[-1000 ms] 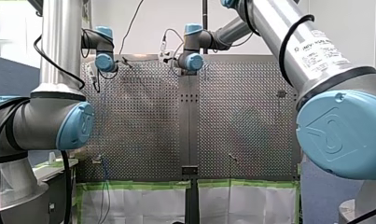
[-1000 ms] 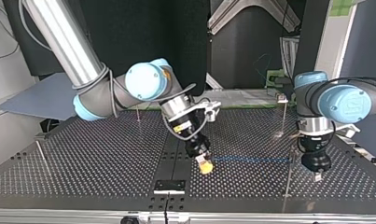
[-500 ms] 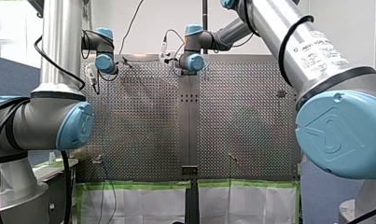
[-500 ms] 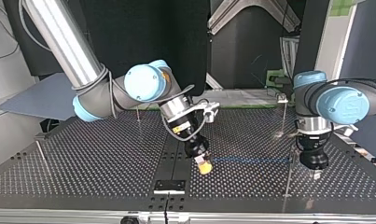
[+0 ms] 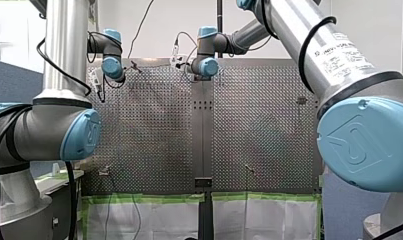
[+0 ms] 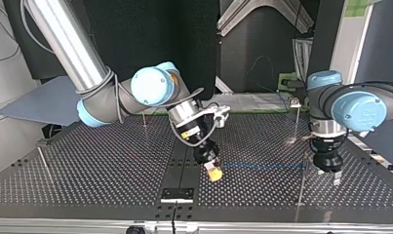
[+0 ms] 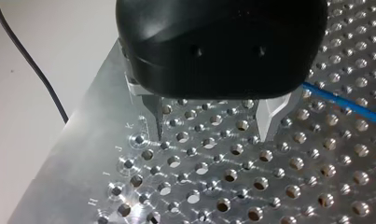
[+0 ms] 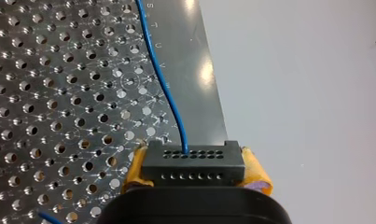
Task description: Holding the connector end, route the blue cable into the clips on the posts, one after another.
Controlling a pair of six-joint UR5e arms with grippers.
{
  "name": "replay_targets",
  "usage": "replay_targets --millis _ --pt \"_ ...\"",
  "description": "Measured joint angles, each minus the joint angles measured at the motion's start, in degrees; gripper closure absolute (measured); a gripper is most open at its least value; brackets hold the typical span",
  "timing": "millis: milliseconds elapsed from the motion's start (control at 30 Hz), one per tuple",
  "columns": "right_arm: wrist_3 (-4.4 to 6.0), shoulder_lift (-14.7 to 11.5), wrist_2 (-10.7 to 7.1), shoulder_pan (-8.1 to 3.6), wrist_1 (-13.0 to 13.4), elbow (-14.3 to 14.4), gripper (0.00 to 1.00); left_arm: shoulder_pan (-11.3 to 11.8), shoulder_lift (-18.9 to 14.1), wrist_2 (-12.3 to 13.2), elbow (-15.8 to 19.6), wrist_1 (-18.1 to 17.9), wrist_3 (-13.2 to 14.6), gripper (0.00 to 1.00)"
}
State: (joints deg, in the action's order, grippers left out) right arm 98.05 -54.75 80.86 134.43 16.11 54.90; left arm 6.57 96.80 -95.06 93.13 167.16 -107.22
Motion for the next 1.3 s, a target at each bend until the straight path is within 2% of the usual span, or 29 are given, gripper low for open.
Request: replay_targets --millis 200,367,500,733,1033,1300 --pt "-0.11 0.0 0.0 -0.11 -0.1 0.0 1.0 -0.3 -0.3 2.2 0.0 1.5 -2.9 0.0" --pt "-0.12 0.0 0.0 -0.16 -0.1 0.0 1.0 -0.9 -0.4 2.4 0.0 4.2 -3.8 0.0" --pt "-0.14 0.1 -0.03 -0.17 -0.1 0.0 1.0 -1.1 -0.5 2.0 0.0 6.4 -5.1 0.0" --pt "-0.2 0.1 -0.08 -0.19 -0.1 0.0 1.0 -1.3 -1.0 1.4 0.0 7.4 -7.2 0.0" --pt "-0.19 0.1 -0.08 -0.18 -0.3 0.0 1.0 -1.6 -1.8 0.9 0.0 8.6 -8.6 0.0" --pt "-0.21 0.1 -0.08 -0.13 -0.4 0.0 1.0 -2.2 -2.9 -1.1 0.1 10.3 -9.3 0.0"
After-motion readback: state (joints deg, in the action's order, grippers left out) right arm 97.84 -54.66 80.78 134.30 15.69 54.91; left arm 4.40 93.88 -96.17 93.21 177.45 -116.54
